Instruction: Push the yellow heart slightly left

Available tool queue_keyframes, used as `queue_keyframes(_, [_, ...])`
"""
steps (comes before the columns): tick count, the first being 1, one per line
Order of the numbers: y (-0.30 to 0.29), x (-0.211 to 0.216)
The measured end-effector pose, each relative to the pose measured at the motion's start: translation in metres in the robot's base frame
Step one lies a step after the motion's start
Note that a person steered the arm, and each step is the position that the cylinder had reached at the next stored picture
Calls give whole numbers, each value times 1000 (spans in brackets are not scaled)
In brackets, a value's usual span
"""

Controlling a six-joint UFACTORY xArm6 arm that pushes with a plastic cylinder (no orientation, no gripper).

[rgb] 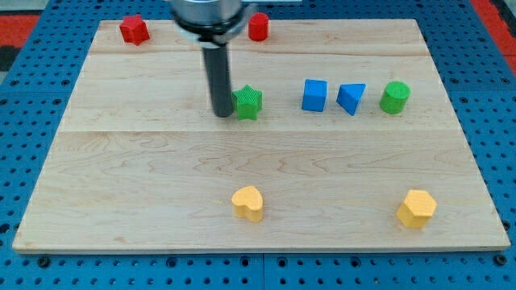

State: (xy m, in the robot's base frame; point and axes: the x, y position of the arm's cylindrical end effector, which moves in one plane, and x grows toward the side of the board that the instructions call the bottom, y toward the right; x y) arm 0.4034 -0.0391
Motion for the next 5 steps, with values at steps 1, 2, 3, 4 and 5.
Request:
queue_keyframes(1, [29,-12])
queue_keyframes(2, [42,-14])
queue_keyframes(3, [35,36])
queue_keyframes(4, [122,73])
queue_keyframes(5, [215,75])
